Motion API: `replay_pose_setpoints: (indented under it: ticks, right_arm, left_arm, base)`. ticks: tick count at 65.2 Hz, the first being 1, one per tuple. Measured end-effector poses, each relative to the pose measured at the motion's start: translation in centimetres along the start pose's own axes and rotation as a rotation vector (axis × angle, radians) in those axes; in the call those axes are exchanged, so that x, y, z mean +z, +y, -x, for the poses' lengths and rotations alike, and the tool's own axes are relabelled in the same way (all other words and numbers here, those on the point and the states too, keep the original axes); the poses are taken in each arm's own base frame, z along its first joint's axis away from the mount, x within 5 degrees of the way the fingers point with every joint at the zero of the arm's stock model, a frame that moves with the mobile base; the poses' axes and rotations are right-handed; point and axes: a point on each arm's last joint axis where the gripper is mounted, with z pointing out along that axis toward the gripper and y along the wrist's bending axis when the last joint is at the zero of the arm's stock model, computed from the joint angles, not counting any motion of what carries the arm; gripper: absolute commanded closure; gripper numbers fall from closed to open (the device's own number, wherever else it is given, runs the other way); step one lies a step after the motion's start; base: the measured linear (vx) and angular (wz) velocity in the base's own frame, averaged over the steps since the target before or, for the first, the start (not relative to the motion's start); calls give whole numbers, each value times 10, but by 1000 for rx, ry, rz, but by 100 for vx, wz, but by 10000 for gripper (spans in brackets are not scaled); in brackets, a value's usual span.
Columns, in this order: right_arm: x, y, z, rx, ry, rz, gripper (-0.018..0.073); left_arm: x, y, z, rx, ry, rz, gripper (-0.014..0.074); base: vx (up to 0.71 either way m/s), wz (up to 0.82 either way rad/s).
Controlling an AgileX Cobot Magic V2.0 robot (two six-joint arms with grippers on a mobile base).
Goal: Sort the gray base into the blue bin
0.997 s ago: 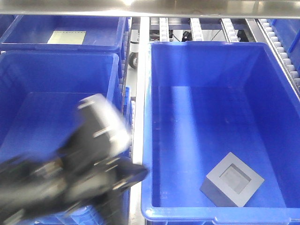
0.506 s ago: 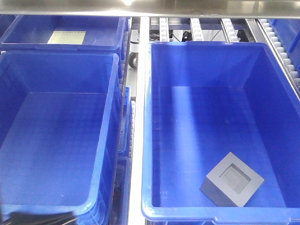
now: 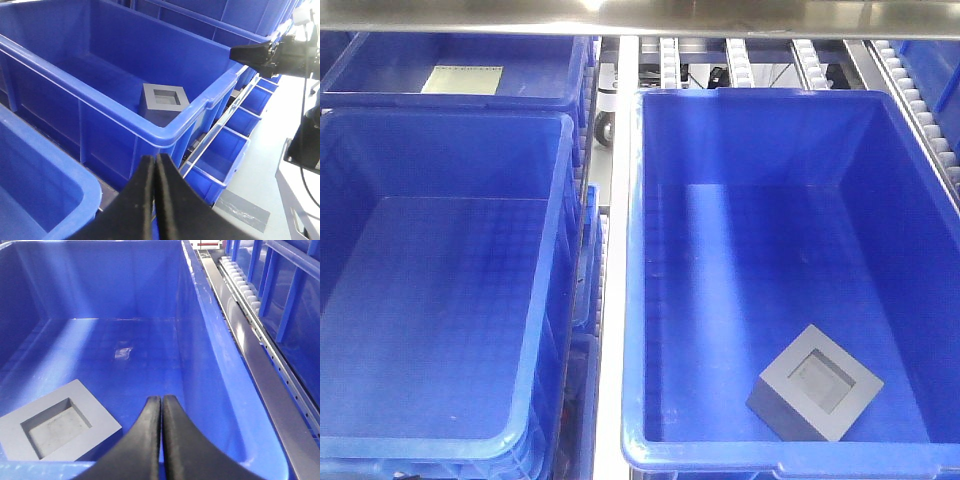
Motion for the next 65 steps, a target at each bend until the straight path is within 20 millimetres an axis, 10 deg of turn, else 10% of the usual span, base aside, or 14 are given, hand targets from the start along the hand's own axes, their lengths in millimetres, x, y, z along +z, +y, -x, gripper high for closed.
replay_pose_setpoints:
  ticks: [41,65]
  right_arm:
    - [0,0,0,0,1,0,564]
    - [0,0,0,0,1,0,564]
  left_arm:
    - [-1,0,1,7,-14,1,604]
    - [-52,11,13,40,-373,314,604]
  base:
    - [0,0]
    - [0,0]
